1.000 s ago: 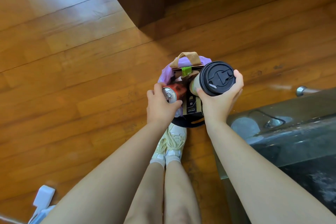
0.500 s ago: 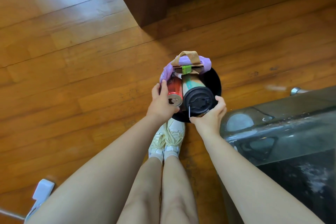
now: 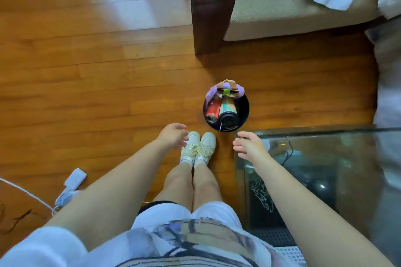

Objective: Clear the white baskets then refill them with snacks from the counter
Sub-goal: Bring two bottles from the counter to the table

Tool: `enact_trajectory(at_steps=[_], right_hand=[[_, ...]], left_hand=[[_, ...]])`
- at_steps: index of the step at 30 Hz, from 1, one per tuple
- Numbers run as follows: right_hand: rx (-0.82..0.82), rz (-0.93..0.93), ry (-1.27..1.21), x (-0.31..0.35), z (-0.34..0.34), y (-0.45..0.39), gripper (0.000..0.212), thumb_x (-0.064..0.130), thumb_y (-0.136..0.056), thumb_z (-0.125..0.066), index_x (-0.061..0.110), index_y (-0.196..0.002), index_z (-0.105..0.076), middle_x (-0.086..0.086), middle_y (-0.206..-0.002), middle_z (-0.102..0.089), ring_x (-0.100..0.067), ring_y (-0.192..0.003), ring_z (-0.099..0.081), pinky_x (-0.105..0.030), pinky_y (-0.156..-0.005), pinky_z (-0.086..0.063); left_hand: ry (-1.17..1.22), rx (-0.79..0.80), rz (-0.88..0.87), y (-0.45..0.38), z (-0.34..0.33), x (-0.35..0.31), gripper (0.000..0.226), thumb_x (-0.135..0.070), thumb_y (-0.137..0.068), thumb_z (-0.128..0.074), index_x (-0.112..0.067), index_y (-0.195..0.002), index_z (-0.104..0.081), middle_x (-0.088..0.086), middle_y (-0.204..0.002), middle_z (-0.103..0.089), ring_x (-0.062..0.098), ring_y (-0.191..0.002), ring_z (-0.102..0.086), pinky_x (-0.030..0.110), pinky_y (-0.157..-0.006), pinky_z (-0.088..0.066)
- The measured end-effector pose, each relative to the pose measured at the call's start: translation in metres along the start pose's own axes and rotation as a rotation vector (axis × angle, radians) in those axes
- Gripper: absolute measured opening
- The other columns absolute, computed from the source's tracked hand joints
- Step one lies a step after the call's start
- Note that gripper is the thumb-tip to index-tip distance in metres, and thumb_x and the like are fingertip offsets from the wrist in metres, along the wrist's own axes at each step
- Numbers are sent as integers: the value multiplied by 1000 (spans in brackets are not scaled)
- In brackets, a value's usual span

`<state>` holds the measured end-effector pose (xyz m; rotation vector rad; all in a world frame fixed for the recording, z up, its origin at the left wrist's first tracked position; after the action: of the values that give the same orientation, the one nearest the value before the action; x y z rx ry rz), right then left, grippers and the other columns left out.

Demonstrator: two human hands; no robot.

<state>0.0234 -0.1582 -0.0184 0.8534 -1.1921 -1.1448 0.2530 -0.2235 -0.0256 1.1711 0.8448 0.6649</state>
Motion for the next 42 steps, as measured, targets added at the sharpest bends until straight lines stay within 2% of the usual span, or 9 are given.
enact_trajectory(at_steps=[4, 8, 13, 15, 19, 24, 27, 31, 42], right_hand=[[-3, 50, 124, 13, -2, 47, 19, 15, -93, -50, 16, -112, -54, -3, -82, -63, -13, -70, -60, -22, -60, -48], [-51, 4, 233, 24, -21, 76, 7, 18, -93, -49, 17, -92, -56, -3, -74, -61, -14, -60, -55, -21, -54, -46], [11, -119, 501, 51, -85, 108, 24, 16, -93, -47, 11, -70, -48, -5, -66, -52, -13, -48, -44, -21, -47, -34], [55, -53, 551, 74, -123, 119, 24, 14, -92, -47, 11, -69, -49, -6, -66, -50, -12, -42, -44, -19, -37, -33], [198, 85, 611, 120, -210, 140, 21, 12, -93, -46, 16, -72, -50, -3, -62, -45, -11, -44, -39, -17, -39, -28], [244, 293, 690, 178, -329, 162, 10, 8, -93, -47, 11, -88, -56, -5, -65, -50, -13, -52, -45, -21, -45, -35], [294, 336, 721, 199, -387, 178, 13, 9, -94, -47, 15, -87, -57, -6, -69, -54, -15, -56, -50, -23, -49, -39], [305, 337, 746, 213, -437, 186, 11, 11, -93, -48, 15, -90, -58, -5, -71, -57, -11, -51, -53, -22, -47, -41], [43, 238, 704, 283, -507, 154, 14, 9, -94, -51, 4, -105, -58, -10, -69, -53, -16, -54, -47, -22, -48, -43]], left_hand=[[172, -83, -18, 61, 36, 18, 27, -14, -94, -44, -9, -120, -54, 3, -78, -60, 14, -56, -50, 24, -51, -39], [385, -165, -23, 105, 71, 48, 25, -16, -95, -44, -12, -117, -55, 1, -76, -60, 11, -54, -49, 15, -39, -39], [752, -244, 27, 141, 111, 117, 27, -8, -94, -46, -10, -120, -54, 5, -75, -58, 13, -54, -45, 16, -38, -33], [866, -291, 55, 151, 130, 151, 28, -7, -94, -46, -8, -120, -54, 5, -74, -57, 12, -53, -44, 16, -37, -32], [1096, -382, 150, 163, 165, 225, 29, -10, -96, -44, -3, -123, -52, 7, -73, -55, 14, -54, -43, 13, -34, -33], [1302, -409, 329, 162, 214, 311, 25, -15, -97, -44, -5, -118, -54, 7, -73, -54, 16, -58, -43, 23, -50, -36], [1352, -397, 400, 161, 251, 346, 16, -16, -96, -46, -5, -104, -53, 7, -73, -55, 17, -61, -45, 26, -56, -36], [1339, -432, 361, 152, 319, 362, 22, -18, -95, -48, -8, -114, -54, 7, -79, -59, 16, -62, -48, 25, -56, -38], [1245, -399, 149, 103, 496, 304, 25, -23, -96, -47, -15, -118, -56, 4, -88, -64, 14, -69, -56, 22, -55, -43]])
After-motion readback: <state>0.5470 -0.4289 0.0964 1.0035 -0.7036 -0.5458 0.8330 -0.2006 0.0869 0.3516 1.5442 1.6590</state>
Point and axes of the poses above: each hand's wrist, its own y-axis away from the middle knuckle, its own z-axis out of the back of the hand, x = y × z, the point moved 9 cm from there along -y, towards the middle knuckle
